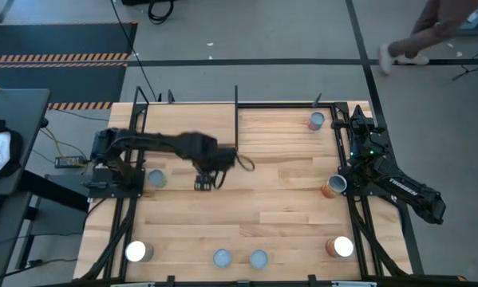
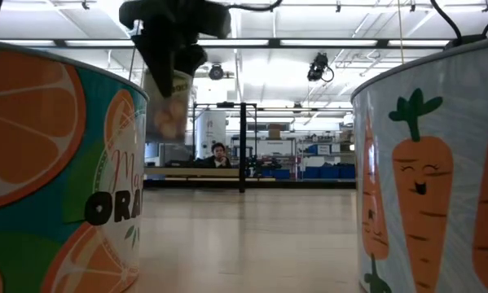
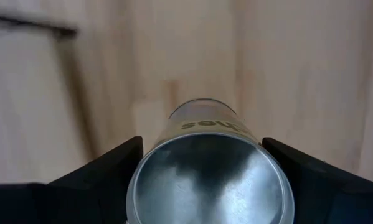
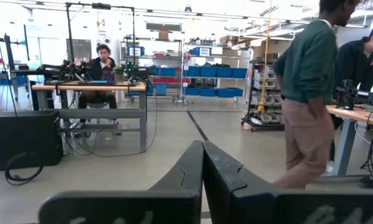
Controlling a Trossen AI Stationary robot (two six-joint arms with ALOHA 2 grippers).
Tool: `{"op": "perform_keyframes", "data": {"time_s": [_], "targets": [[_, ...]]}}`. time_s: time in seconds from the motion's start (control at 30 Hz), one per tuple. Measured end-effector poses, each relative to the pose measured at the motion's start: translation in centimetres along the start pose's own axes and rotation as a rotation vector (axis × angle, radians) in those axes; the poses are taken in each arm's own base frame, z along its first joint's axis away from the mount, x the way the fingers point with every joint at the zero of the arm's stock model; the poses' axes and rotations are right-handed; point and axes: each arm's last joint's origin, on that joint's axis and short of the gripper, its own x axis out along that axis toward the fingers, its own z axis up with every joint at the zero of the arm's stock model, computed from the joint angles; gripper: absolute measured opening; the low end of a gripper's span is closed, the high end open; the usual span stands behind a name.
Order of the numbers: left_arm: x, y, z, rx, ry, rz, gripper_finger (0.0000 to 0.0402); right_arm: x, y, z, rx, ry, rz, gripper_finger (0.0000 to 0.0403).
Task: Pick and place cans onto a shelf
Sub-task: Put the top can of peaches on the shelf
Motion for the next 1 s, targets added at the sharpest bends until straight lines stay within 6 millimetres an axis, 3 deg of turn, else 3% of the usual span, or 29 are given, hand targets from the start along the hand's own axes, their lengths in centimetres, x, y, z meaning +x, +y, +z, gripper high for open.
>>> {"op": "perform_keyframes", "data": {"time_s": [0.1, 0.37, 0.6, 0.77, 1.0], "targets": [[-0.3, 3.1, -1.6, -0.005, 0.086, -0.002, 0.0306, 0.0, 0.0, 0.0, 0.000, 0.000, 0.000, 0.0016], [-1.7, 11.5, -7.3, -0.098, 0.066, 0.038, 0.0306, 0.0, 0.0, 0.0, 0.000, 0.000, 0.000, 0.0016], [0.3, 16.9, -10.8, -0.035, -0.041, 0.119, 0.0306, 0.0, 0.0, 0.0, 0.000, 0.000, 0.000, 0.0016], [1.3, 18.7, -10.3, 0.105, -0.206, 0.149, 0.0306, 0.0, 0.0, 0.0, 0.001, -0.001, 0.000, 0.0016], [3.9, 18.1, -7.2, 0.171, -0.244, 0.113, 0.0306, 0.0, 0.0, 0.0, 0.003, -0.002, 0.000, 0.0016]]}}
